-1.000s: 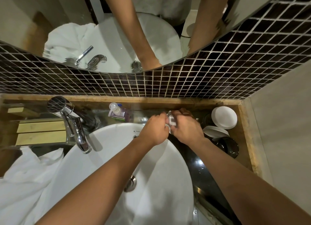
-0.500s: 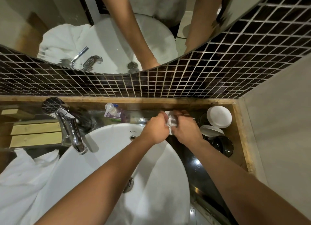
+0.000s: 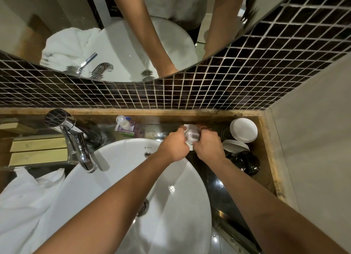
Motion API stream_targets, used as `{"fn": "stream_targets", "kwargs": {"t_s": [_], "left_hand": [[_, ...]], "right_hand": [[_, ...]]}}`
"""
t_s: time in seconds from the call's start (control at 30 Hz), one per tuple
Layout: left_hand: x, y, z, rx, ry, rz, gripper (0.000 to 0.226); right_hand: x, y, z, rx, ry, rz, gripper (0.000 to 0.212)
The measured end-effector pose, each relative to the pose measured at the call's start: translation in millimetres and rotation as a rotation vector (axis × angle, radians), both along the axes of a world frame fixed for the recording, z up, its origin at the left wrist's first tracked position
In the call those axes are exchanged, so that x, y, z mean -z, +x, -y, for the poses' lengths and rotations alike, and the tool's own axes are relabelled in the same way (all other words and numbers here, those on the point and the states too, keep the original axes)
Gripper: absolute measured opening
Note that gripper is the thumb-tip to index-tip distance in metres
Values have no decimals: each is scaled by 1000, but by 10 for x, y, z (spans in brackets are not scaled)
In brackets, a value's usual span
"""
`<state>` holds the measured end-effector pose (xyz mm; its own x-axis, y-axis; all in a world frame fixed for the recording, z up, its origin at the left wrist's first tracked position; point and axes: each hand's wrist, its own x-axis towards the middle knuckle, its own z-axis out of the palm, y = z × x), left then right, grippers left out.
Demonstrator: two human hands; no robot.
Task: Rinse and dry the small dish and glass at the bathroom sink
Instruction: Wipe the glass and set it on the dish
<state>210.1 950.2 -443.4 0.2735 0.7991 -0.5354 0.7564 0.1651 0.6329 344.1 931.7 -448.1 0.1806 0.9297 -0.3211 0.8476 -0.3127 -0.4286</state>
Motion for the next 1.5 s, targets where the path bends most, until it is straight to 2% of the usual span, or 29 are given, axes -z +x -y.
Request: {"fn": "stream_targets", "kwargs": {"t_s": [0.33, 0.5, 0.63, 0.87, 1.03, 1.23, 1.33, 1.5], "left_hand": [[17, 21, -70, -43, 66, -37, 65], [15, 112, -68, -67, 36, 64, 62], [34, 113, -57, -108, 20, 65, 61], [3, 83, 41, 41, 150, -7, 64], [-4, 99, 45, 33, 100, -18, 68], [-21, 122, -2, -203, -77, 148, 55], [-17, 125, -24, -303, -164, 238, 49], [-10, 119, -64, -415, -272, 299, 56]], "right_hand": [[-37, -11, 1, 134, -46, -101, 36], [-36, 31, -2, 226, -57, -283, 35], [-2, 67, -28, 373, -124, -424, 45], [13, 22, -12, 675, -119, -721, 48], [7, -1, 33, 707, -104, -749, 48], [9, 42, -15, 812, -151, -841, 30], [-21, 54, -38, 873, -185, -944, 32], [-54, 75, -78, 889, -189, -1010, 35]]}}
